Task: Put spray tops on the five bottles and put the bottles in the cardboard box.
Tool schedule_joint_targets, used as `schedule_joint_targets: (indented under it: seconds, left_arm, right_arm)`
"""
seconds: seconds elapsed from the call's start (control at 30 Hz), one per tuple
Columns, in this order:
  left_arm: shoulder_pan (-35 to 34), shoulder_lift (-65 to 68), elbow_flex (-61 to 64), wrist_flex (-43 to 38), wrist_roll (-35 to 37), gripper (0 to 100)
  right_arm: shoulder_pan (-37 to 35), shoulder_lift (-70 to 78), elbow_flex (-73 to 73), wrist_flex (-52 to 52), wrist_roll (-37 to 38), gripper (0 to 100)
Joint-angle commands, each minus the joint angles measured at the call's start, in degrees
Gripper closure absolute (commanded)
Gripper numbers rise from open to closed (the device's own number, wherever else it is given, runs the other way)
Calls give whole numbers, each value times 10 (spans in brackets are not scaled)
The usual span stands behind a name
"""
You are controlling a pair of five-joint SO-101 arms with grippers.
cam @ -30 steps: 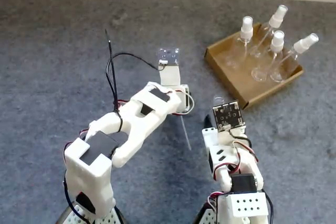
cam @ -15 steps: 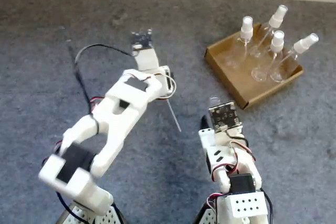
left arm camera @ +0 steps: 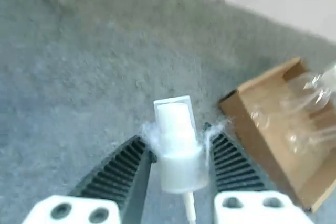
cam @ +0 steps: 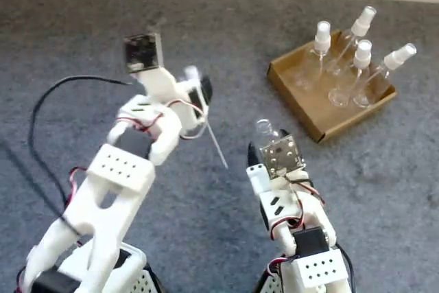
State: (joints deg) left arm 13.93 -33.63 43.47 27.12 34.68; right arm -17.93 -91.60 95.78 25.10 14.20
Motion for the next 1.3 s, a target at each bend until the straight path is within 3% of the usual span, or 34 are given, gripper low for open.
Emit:
schedule_joint_targets:
  seconds: [0.0,0.23,0.43,0.5,0.6,0.7,0.83,0.93,1.27]
  left_arm:
    - [-36,-84,-5,2,1,965]
    - [-68,-155,-5,4,1,965]
    - [-97,-231,-5,5,-2,965]
    - [-92,-262,-4,5,-43,965]
    - [-49,-303,21,4,-127,965]
    - [9,-335,73,-14,-164,966]
    - [32,-363,151,-117,-169,968]
    - [31,-375,184,-191,-169,969]
    - [31,-446,187,-201,-165,969]
  right_arm:
    - [-23,-8,75,-35,-4,826]
    - [-142,-8,73,-36,-1,828]
    - [-189,-8,69,-36,-4,828]
    - [-197,-8,69,-39,-4,828]
    - [-191,-8,72,-83,-4,828]
    - [-179,-8,73,-92,-22,828]
    - [-172,-8,74,-90,-102,828]
    - [-172,-8,74,-89,-109,828]
    - [-174,-5,74,-88,-109,828]
